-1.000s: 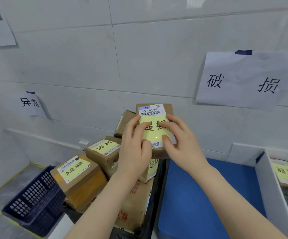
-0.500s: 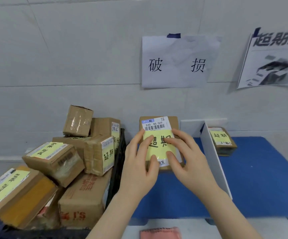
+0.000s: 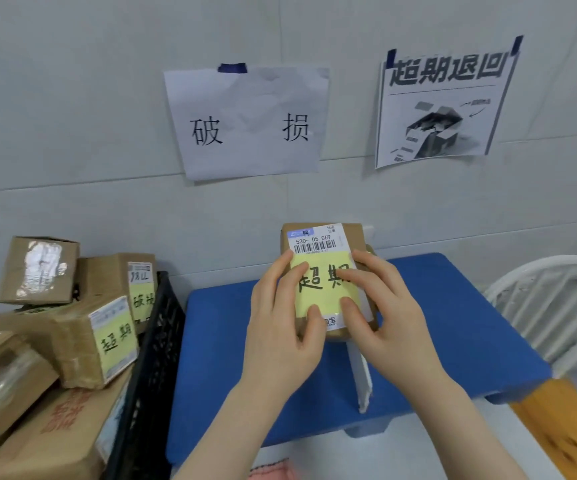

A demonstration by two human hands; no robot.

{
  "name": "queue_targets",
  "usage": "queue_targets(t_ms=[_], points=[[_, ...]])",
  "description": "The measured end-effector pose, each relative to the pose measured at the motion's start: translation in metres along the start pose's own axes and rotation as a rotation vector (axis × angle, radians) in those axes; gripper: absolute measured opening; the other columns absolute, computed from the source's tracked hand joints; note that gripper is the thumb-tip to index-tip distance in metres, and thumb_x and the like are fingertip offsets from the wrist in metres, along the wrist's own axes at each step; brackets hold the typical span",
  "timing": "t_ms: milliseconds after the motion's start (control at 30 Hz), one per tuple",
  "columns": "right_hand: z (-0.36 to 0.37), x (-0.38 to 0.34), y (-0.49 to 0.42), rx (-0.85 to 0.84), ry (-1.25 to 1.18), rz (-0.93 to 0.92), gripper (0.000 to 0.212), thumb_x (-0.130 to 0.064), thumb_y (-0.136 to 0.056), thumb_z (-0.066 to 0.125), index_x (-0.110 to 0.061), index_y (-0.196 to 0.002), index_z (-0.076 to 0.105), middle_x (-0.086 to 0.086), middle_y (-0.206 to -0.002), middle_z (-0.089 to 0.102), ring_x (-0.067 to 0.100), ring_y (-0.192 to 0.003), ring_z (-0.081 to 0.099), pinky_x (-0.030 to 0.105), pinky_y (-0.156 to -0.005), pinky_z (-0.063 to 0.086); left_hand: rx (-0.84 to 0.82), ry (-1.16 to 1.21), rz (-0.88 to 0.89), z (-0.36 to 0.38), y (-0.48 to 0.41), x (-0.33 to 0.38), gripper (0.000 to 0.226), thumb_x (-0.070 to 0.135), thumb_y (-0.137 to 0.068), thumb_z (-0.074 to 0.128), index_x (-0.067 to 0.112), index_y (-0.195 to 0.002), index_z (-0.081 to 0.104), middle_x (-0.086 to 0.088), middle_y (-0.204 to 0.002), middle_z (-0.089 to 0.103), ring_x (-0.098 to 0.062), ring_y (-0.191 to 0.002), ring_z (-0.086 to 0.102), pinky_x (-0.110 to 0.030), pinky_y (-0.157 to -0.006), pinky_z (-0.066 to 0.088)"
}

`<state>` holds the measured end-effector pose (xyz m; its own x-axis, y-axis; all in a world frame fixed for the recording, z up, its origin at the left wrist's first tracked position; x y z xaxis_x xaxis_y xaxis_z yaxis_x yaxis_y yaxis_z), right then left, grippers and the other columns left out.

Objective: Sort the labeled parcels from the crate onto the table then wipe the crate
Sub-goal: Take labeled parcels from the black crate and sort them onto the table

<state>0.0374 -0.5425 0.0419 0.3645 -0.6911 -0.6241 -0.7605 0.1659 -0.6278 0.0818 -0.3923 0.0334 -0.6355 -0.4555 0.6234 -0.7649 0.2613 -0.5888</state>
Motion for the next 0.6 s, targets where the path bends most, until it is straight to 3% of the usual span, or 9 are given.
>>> queue_targets(t_ms=[67, 200, 300, 433, 600], points=[[-0.021, 0.023, -0.004, 0.0, -0.026, 0.022, 0.032, -0.022, -0.088, 0.057, -0.027, -0.12, 0.061, -0.019, -0.138, 0.043, 0.012, -0.126, 0.048, 0.031, -0.078, 0.055, -0.007, 0.011, 0.0, 0.026, -0.009, 0.015, 0.052, 0.036, -0.084, 0.042, 0.022, -0.134, 0.046, 0.022, -0.148, 0.025, -0.004, -0.133, 0.033, 0.001, -0.094, 0.027], [-0.066, 0.079, -0.013, -0.005, -0.033, 0.015, 0.031, -0.022, -0.087, 0.057, -0.03, -0.118, 0.061, -0.022, -0.136, 0.043, 0.009, -0.122, 0.05, 0.016, -0.068, 0.05, -0.006, 0.01, 0.001, 0.09, -0.024, 0.042, 0.053, 0.035, -0.084, 0.042, 0.02, -0.135, 0.046, 0.018, -0.148, 0.029, 0.001, -0.131, 0.031, 0.004, -0.093, 0.023], [-0.096, 0.127, -0.019, -0.05, -0.02, 0.029, 0.03, -0.025, -0.087, 0.056, -0.03, -0.117, 0.061, -0.023, -0.135, 0.044, 0.007, -0.12, 0.05, 0.017, -0.066, 0.05, 0.0, 0.027, -0.077, 0.145, -0.032, 0.059, 0.056, 0.036, -0.083, 0.04, 0.02, -0.136, 0.045, 0.02, -0.148, 0.028, 0.001, -0.132, 0.03, 0.004, -0.093, 0.023], [-0.128, 0.183, -0.023, -0.086, -0.015, 0.059, 0.03, -0.033, -0.087, 0.051, -0.032, -0.116, 0.06, -0.023, -0.135, 0.044, 0.004, -0.124, 0.047, 0.019, -0.074, 0.05, -0.022, 0.043, -0.122, 0.207, -0.04, 0.074, 0.055, 0.035, -0.083, 0.04, 0.02, -0.135, 0.045, 0.019, -0.148, 0.028, -0.002, -0.135, 0.03, -0.006, -0.101, 0.027], [-0.147, 0.225, -0.025, -0.1, -0.019, 0.105, 0.032, -0.036, -0.087, 0.05, -0.029, -0.116, 0.061, -0.025, -0.135, 0.043, 0.0, -0.126, 0.044, 0.007, -0.084, 0.042, -0.056, 0.059, -0.162, 0.253, -0.051, 0.079, 0.055, 0.034, -0.082, 0.04, 0.02, -0.135, 0.045, 0.024, -0.144, 0.025, -0.003, -0.136, 0.028, 0.004, -0.095, 0.019]])
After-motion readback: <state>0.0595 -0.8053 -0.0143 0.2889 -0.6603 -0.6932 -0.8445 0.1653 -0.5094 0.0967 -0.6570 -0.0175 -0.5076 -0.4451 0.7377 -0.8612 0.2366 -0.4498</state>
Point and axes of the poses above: each hand's wrist, its own y-axis away from the middle knuckle, its own z-axis out of the palm, x = y × z, the point moved 5 cm from there along -y, towards the middle knuckle
